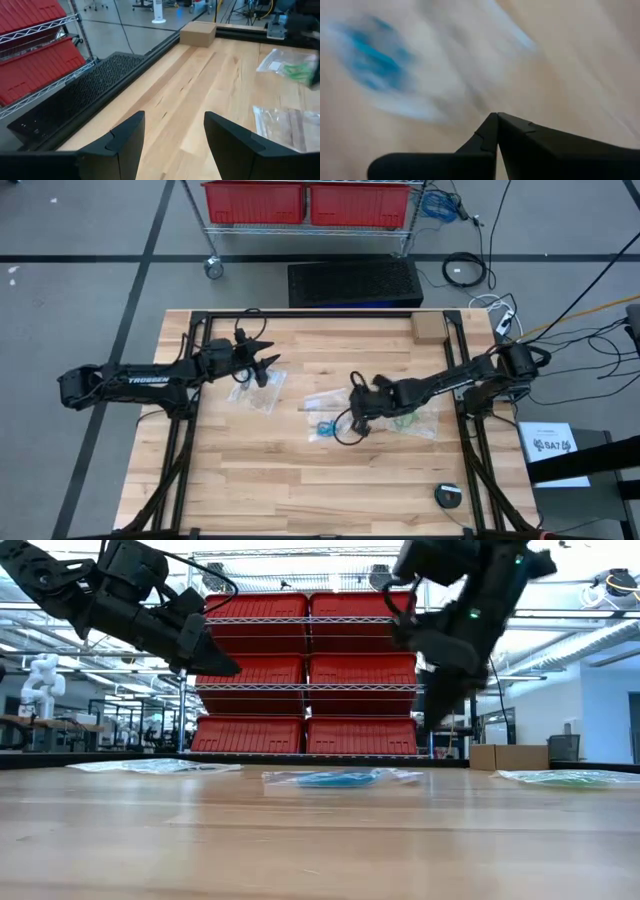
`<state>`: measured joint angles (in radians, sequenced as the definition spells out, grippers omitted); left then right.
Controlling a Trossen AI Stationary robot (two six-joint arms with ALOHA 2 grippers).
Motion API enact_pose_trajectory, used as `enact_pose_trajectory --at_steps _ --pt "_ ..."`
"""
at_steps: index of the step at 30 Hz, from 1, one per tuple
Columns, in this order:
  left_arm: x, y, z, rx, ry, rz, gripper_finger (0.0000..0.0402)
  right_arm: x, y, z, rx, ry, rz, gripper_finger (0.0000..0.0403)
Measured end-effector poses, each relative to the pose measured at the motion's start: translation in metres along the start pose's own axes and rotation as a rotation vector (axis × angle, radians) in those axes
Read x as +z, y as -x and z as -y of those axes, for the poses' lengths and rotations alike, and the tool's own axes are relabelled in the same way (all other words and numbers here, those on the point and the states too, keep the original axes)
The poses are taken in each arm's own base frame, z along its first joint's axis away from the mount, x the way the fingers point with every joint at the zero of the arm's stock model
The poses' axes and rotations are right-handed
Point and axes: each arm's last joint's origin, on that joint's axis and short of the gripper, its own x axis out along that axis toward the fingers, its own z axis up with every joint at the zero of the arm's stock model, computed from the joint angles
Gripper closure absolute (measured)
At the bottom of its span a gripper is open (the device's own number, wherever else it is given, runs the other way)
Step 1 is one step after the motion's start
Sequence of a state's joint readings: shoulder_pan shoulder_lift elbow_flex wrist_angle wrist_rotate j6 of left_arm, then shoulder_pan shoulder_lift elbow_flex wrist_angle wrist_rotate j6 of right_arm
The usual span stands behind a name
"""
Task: Sort rubber bands
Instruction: Adjust the packed rubber bands and align them to the center of the table
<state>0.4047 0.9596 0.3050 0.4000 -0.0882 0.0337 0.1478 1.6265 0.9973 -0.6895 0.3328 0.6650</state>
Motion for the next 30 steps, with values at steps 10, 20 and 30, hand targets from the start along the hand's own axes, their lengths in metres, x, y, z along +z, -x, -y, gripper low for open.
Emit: enact_pose_trajectory --at_steps 10,20,30 --pt "0.000 0.000 0.000 0.000 0.001 0.002 0.0189 0.031 -0.051 -0.004 0.233 0.113 0.241 0.0403" --pt "0.000 0.000 0.000 0.000 0.002 0.000 0.0189 0.027 -0.076 0.007 0.115 -0.117 0.135 0.0403" --pt "0.000 0.000 0.000 0.000 0.002 -0.001 0.0189 0.023 -0.054 0.000 0.123 0.045 0.179 0.0403"
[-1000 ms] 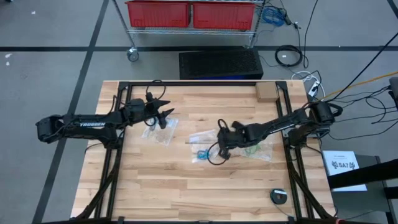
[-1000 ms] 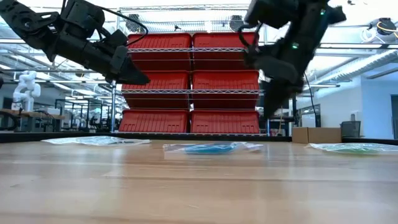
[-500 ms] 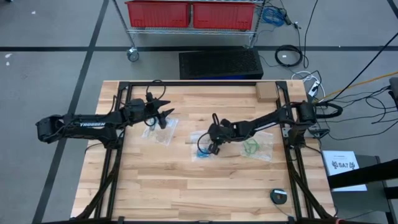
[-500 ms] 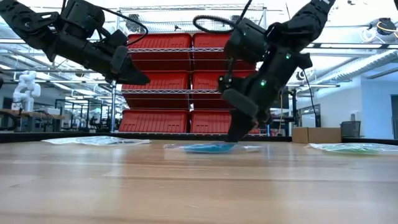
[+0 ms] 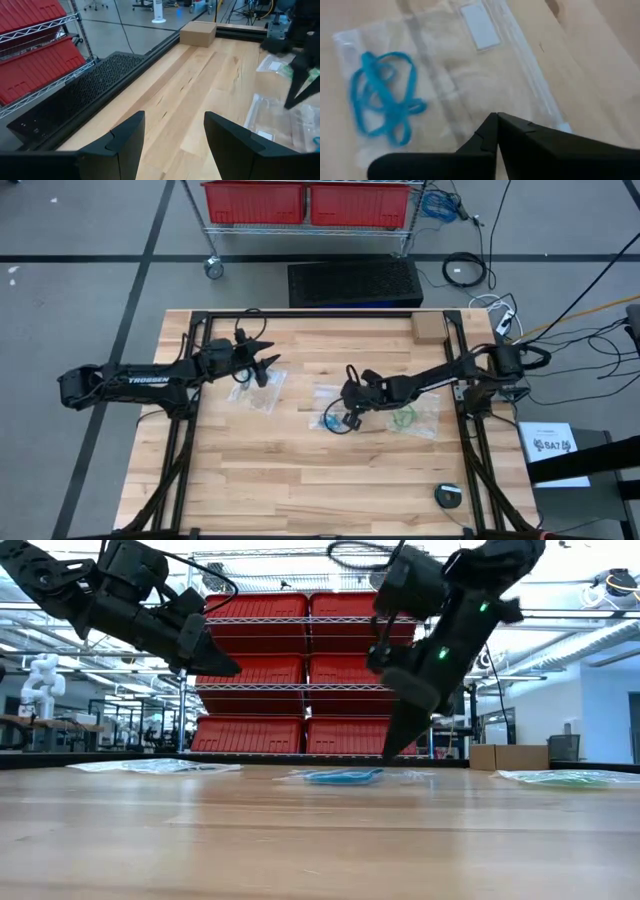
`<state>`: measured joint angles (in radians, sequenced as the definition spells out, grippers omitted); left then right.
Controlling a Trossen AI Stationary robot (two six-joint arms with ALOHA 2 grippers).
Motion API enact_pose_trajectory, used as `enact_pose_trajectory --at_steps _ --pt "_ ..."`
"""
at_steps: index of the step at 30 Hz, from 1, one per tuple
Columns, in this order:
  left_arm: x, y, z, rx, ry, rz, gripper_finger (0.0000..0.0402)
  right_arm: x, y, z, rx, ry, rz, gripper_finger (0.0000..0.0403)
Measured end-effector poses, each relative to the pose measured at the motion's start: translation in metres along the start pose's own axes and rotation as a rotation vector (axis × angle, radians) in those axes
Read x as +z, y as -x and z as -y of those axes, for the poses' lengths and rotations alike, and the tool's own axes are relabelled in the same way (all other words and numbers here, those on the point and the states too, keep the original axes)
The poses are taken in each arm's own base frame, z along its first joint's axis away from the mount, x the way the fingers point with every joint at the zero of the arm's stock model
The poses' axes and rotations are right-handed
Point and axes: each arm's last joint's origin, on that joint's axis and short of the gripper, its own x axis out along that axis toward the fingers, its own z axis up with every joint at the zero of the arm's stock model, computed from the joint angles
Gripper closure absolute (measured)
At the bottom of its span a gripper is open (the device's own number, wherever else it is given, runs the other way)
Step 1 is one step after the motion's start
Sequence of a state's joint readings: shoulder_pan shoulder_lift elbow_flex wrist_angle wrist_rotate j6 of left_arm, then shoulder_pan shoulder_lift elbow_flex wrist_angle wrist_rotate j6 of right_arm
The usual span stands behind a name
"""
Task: Sort rubber bands
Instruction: Adjust the packed rubber bands and align them to the center of the table
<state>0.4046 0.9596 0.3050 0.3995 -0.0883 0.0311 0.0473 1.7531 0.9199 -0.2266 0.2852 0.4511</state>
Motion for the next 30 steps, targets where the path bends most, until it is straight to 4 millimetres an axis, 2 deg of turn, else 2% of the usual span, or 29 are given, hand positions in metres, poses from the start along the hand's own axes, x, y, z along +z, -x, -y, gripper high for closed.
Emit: enact_pose_trajectory --at_steps 5,9,12,15,21,26,30 --pt "0.000 0.000 0.000 0.000 0.000 -0.005 0.0189 -0.004 0.031 0.000 -0.053 -0.017 -0.015 0.0403" --pt "-0.003 0.000 0.000 0.001 -0.002 -0.028 0.0189 -0.025 0.057 0.015 -0.273 -0.225 -0.143 0.0403" --pt "-0.003 0.000 0.000 0.003 -0.001 -0.035 0.0189 -0.045 0.067 0.027 -0.446 -0.378 -0.249 0.0403" --pt "-0.005 0.000 0.000 0.003 -0.002 -0.049 0.0189 -0.062 0.066 0.033 -0.529 -0.442 -0.298 0.0403" --pt "-0.007 0.000 0.000 0.004 0.019 -0.069 0.0189 -0.085 0.044 0.039 -0.425 -0.478 -0.297 0.0403" --pt "-0.013 0.001 0.000 -0.004 0.013 -0.134 0.0189 -0.081 0.035 0.039 -0.353 -0.344 -0.207 0.0403" --pt "-0.018 0.002 0.003 -0.108 -0.011 -0.182 0.0189 -0.072 0.039 0.036 -0.344 -0.265 -0.188 0.0403"
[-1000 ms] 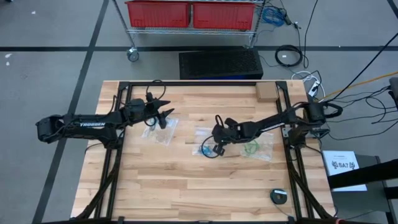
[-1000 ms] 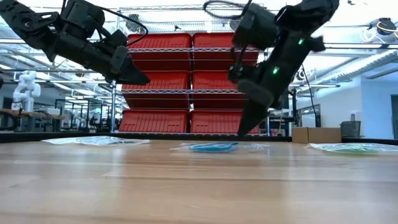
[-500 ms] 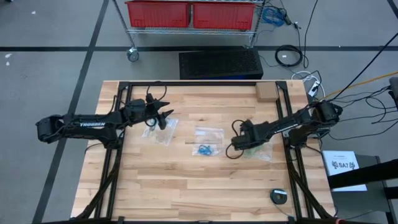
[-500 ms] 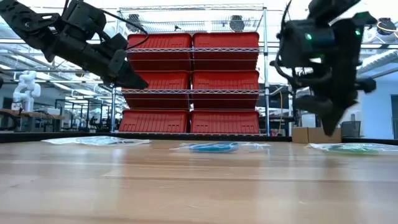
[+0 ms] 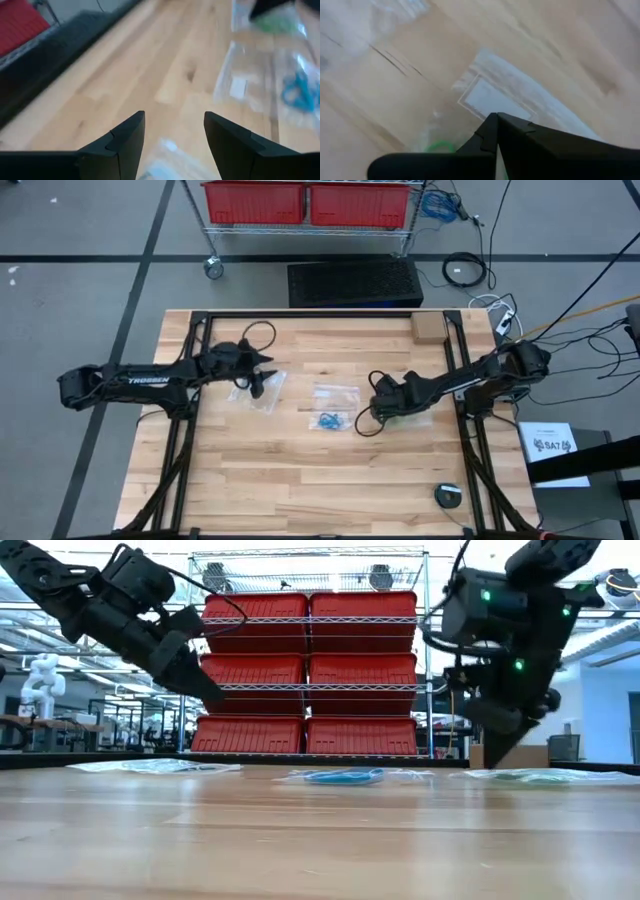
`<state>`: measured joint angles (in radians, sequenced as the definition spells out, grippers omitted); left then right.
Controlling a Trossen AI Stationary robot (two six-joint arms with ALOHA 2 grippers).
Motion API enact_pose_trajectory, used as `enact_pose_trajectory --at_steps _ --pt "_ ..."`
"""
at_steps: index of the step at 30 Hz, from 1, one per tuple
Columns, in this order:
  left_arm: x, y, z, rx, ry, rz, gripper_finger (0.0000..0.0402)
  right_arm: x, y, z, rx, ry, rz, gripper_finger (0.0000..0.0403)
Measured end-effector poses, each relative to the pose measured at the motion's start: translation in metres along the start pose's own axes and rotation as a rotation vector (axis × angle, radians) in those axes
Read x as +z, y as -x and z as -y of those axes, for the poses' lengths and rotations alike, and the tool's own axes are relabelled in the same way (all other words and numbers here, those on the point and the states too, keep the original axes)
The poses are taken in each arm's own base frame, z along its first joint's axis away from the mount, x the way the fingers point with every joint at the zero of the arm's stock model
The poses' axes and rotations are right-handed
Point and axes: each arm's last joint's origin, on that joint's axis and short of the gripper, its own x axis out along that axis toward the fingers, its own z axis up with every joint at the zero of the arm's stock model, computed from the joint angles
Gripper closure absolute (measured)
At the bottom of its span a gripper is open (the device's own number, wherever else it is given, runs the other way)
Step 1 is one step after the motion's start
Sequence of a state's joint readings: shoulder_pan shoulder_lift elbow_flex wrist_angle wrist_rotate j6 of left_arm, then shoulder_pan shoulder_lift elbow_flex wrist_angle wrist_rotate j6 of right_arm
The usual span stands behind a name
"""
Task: Sort rubber bands
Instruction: Adjust the packed rubber bands and align them to the center of the table, then close the top left transparent zip bag
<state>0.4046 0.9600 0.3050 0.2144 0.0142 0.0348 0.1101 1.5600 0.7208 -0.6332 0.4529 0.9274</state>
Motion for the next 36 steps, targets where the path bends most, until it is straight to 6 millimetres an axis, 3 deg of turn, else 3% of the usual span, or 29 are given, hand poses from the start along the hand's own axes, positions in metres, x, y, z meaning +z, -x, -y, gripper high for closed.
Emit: enact_pose_trajectory --at_steps 5,13,18,25,29,36 --pt "-0.013 -0.003 0.001 -0.038 -0.065 -0.121 0.0203 0.009 0.011 -0.003 0.031 0.033 0.038 0.0402" --pt "-0.030 -0.014 0.003 -0.107 -0.059 -0.266 0.0284 0.017 0.017 -0.010 0.096 0.052 0.068 0.0381" --pt "-0.041 -0.015 0.007 -0.144 0.047 -0.379 0.0323 0.019 0.019 -0.018 0.193 0.086 0.079 0.0374" --pt "-0.023 -0.015 0.019 -0.076 0.088 -0.445 0.0391 0.030 0.023 -0.031 0.333 0.129 0.178 0.0390" --pt "-0.016 -0.013 0.024 -0.029 0.103 -0.556 0.0394 0.034 0.027 -0.036 0.404 0.158 0.224 0.0401" --pt "-0.025 -0.020 0.037 -0.059 0.066 -0.733 0.0394 0.035 0.027 -0.037 0.414 0.166 0.232 0.0402"
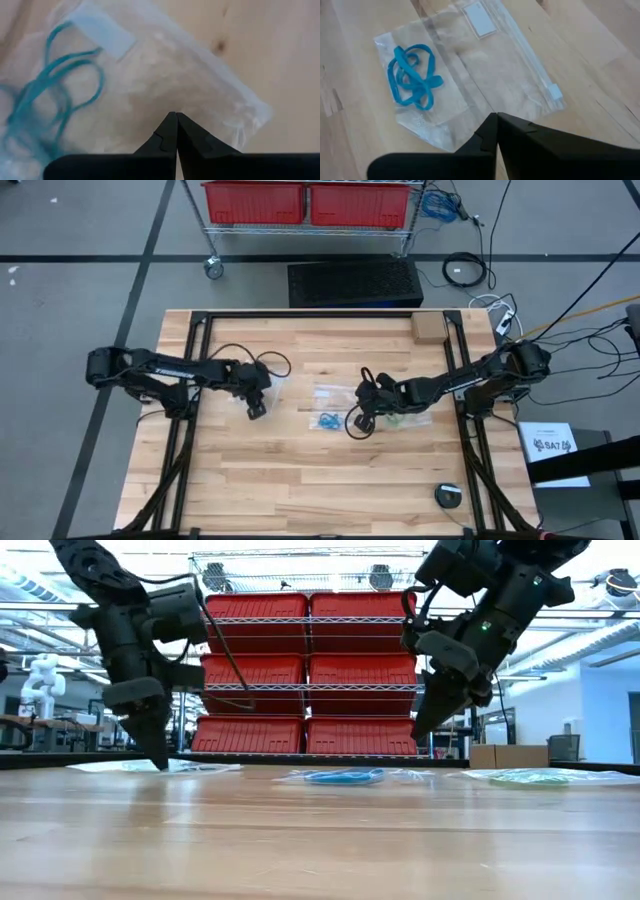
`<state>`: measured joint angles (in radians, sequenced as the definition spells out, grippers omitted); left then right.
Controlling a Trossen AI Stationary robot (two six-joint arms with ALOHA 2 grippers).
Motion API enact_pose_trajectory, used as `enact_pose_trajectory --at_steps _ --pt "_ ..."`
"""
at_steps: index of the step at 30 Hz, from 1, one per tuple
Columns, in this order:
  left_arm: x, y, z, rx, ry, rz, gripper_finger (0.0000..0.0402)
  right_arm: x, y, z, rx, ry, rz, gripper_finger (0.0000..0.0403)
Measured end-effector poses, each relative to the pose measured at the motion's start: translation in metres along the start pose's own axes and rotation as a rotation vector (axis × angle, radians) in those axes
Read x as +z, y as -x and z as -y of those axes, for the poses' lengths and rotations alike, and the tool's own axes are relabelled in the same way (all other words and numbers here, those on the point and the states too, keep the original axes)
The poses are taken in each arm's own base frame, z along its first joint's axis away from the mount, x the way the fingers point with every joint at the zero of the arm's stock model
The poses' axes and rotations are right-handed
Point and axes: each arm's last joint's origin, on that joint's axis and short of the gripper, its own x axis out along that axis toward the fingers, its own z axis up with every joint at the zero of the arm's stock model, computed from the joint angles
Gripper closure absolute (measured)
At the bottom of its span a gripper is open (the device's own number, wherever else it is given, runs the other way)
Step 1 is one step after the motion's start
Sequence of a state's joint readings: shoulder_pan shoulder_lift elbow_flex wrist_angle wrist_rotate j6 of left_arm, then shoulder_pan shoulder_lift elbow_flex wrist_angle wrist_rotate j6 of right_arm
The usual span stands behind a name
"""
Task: Sort rubber bands
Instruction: Close the top left transparent zip bag
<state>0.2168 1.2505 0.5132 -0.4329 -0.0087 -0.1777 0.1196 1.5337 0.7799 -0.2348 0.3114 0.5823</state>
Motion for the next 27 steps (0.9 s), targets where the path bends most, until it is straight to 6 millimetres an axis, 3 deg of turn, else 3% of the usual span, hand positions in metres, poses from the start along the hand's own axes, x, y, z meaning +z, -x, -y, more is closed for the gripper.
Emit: enact_pose_trajectory --at_steps 3,9,14,17,22,27 --pt "0.006 -0.009 0.004 -0.019 -0.012 0.010 0.0394 0.000 0.000 0.000 0.000 0.000 0.000 0.0402" --pt "0.029 -0.021 0.005 -0.039 -0.063 0.202 0.0394 0.003 0.000 -0.002 0.021 0.011 0.032 0.0403" --pt "0.049 -0.014 -0.019 0.099 -0.005 0.295 0.0394 0.007 0.000 -0.004 0.044 0.019 0.069 0.0403" --pt "0.057 -0.009 -0.033 0.093 0.009 0.297 0.0394 0.008 0.001 -0.005 0.053 0.017 0.084 0.0403" --pt "0.051 -0.007 -0.050 0.082 -0.017 0.201 0.0394 0.017 0.001 -0.007 0.094 -0.033 0.151 0.0401" --pt "0.049 -0.007 -0.062 0.124 -0.036 0.182 0.0384 0.048 0.001 -0.010 0.216 -0.113 0.425 0.0364"
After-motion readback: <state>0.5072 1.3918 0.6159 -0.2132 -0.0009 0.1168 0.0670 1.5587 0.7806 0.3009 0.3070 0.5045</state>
